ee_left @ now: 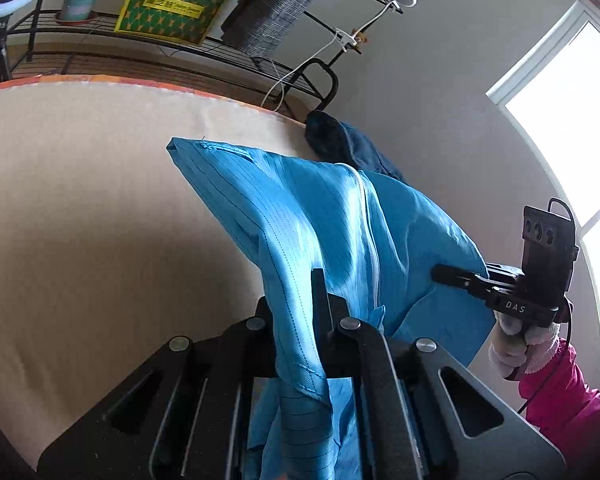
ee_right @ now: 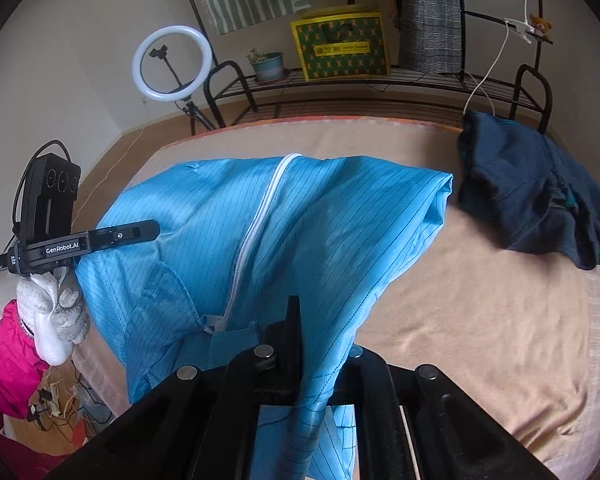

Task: Fold large clothes
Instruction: 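Carry the lifted coat bundle with both grippers toward the bed's end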

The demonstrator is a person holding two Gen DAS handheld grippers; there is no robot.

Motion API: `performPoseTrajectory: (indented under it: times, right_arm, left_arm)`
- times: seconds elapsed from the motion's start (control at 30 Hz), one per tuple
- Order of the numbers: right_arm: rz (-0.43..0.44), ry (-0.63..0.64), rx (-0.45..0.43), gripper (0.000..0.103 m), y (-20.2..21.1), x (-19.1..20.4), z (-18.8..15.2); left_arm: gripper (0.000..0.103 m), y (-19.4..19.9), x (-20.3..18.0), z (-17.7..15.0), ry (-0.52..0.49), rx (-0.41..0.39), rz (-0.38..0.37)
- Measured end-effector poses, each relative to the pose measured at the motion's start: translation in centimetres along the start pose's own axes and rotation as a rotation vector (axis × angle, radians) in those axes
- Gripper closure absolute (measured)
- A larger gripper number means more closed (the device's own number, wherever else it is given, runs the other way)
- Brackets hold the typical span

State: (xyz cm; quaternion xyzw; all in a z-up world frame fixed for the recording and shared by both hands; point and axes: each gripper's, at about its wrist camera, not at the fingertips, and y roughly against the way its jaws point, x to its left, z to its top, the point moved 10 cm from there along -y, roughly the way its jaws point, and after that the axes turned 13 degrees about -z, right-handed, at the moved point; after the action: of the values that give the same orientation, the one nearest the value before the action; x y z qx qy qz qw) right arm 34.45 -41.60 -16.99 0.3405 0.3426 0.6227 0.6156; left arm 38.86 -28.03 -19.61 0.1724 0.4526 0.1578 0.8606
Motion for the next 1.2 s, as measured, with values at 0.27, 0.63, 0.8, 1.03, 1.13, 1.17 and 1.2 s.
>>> performPoseTrajectory:
  times: [0.27,0.63,0.8,1.03,1.13,1.17,1.2]
  right_arm:
    - [-0.136,-0.008,-0.051,0.1,2.4,-10.2,2.4]
    - [-0.361,-0.028,-0.13,0.1,2.8,-23.7,8.7]
    - [-0.426,-0.064,-0.153,0.1,1.2,-28.5,11.9]
    - [-0.504,-0.059,-0.133,0.1,-2.6,-32.7,14.9]
    - [-0.514,-0.064,-0.132,0.1,-4.1,-34.1,15.6]
    - [-0.519,-0.068,-0.13,0.1,-4.5,-34.4,15.6]
    - [-0.525,-0.067,-0.125,0.1,-4.9,-34.8,15.6]
  left_arm:
    - [0.099,-9.0,-5.0,4.9,-0.095,0.028,-0.067]
    - [0.099,-21.0,-11.2,13.9,-0.253,-0.013,-0.093]
    - [0.099,-25.7,-11.4,16.7,-0.257,-0.034,-0.076]
    - [0.099,-31.2,-10.4,18.4,-0.288,-0.017,-0.004]
    - [0.099,-32.4,-9.5,18.7,-0.279,-0.018,0.029]
    - [0.099,-32.8,-9.0,18.8,-0.273,-0.018,0.04]
    - [0.099,-33.2,-8.6,18.7,-0.265,-0.017,0.051]
